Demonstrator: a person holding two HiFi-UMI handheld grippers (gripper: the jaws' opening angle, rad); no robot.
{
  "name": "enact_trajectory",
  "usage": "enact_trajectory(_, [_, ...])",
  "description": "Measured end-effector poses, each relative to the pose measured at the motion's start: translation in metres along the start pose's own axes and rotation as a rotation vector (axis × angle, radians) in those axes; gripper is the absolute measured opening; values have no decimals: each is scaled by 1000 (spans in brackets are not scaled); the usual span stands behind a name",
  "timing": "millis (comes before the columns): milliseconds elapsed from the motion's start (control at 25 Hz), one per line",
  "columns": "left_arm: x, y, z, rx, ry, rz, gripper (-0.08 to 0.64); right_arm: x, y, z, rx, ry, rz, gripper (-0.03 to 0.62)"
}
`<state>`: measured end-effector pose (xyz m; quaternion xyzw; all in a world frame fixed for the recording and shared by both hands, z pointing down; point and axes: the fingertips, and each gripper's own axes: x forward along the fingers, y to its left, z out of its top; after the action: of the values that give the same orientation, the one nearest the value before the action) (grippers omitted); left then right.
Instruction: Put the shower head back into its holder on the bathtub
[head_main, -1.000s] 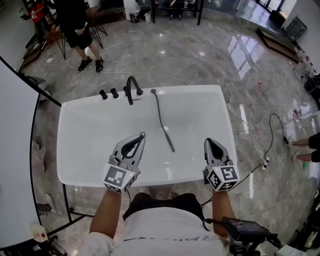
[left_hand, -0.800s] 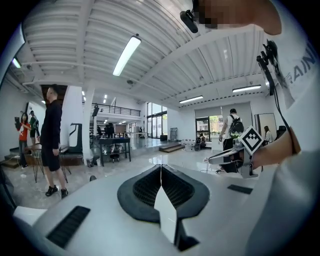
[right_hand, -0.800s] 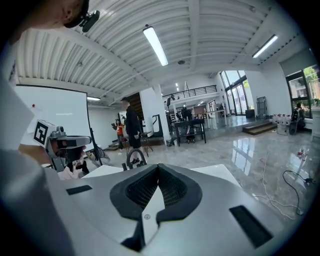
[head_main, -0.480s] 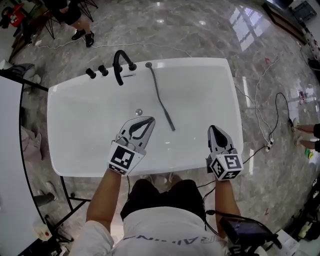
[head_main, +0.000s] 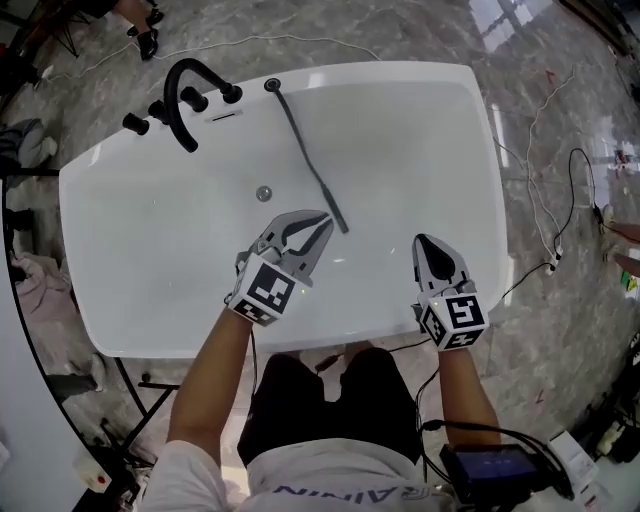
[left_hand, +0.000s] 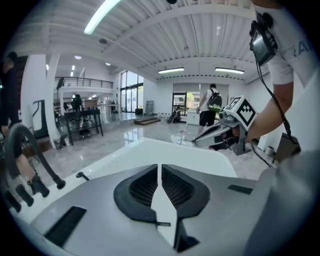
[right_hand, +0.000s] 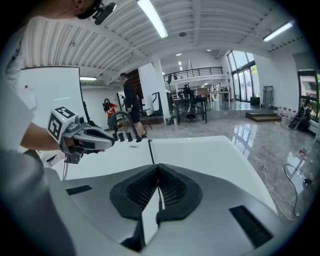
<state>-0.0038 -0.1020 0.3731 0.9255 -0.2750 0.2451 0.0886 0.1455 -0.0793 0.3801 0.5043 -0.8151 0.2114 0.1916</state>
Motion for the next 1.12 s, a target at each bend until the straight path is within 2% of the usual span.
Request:
enact_trajectory(80, [29, -9, -28, 2, 44, -47, 20, 17, -16, -22, -11, 25, -9, 12])
enact_trajectory(200, [67, -21, -75, 51, 132, -104, 20, 43, -34, -56, -15, 66, -3, 11])
enact_trajectory(440, [120, -12, -177, 243, 305, -178, 21, 101, -37, -124, -44, 149, 71, 11])
enact_trajectory(600, [155, 1, -227, 310, 359, -203, 32, 140, -31, -159, -48, 184, 139, 11])
enact_trajectory(720, [178, 0, -267, 357, 410, -249, 74, 168, -23, -191, -74, 233, 196, 11])
enact_trajectory(920, [218, -1, -330, 503, 490, -339, 106, 209, -18, -241, -124, 304, 262, 12])
enact_trajectory(1120, [256, 1, -382, 634, 521, -393, 114, 244, -16, -291, -133, 365, 296, 11])
